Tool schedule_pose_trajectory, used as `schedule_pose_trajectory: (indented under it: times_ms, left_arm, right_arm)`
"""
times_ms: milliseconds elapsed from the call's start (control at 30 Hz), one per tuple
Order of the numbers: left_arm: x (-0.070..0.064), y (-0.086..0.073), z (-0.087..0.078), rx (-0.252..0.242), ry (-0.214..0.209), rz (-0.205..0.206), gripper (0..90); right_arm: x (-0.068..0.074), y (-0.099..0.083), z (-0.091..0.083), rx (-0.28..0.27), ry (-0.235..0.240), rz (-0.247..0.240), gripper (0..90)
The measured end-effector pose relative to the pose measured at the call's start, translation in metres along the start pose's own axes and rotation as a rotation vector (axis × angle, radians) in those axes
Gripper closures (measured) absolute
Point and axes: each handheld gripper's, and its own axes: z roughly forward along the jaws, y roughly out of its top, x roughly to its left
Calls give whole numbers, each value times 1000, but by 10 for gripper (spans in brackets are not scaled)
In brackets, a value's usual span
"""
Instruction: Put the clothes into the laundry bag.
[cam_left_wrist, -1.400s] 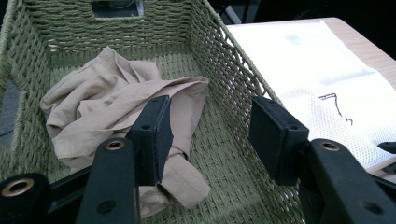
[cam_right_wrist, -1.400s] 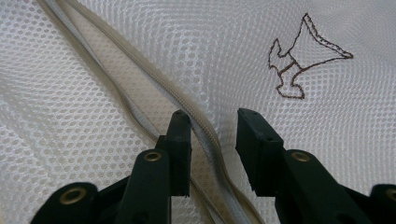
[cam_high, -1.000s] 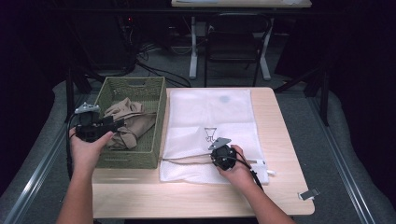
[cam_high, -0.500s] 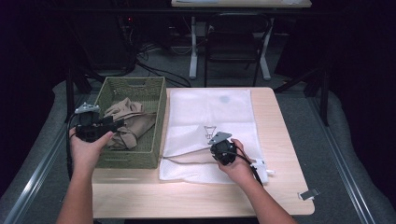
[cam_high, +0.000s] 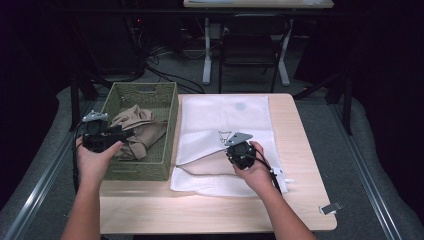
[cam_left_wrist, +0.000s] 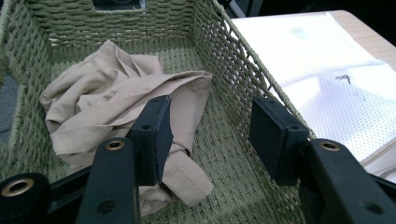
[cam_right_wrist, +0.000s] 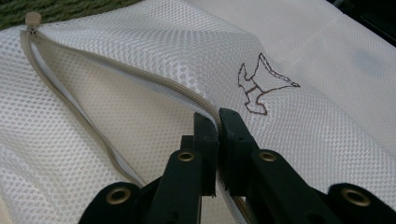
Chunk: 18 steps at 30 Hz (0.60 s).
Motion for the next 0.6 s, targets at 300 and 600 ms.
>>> schedule_pose_trajectory:
  times_ms: [300, 600]
  left_arm:
    - [-3, 0, 11, 31, 6, -2, 486]
    - [-9, 7, 17, 49, 11, 17, 486]
  right_arm:
    - [-8, 8, -5, -6, 24, 27, 868]
    - [-14, 20, -3, -2, 45, 22, 869]
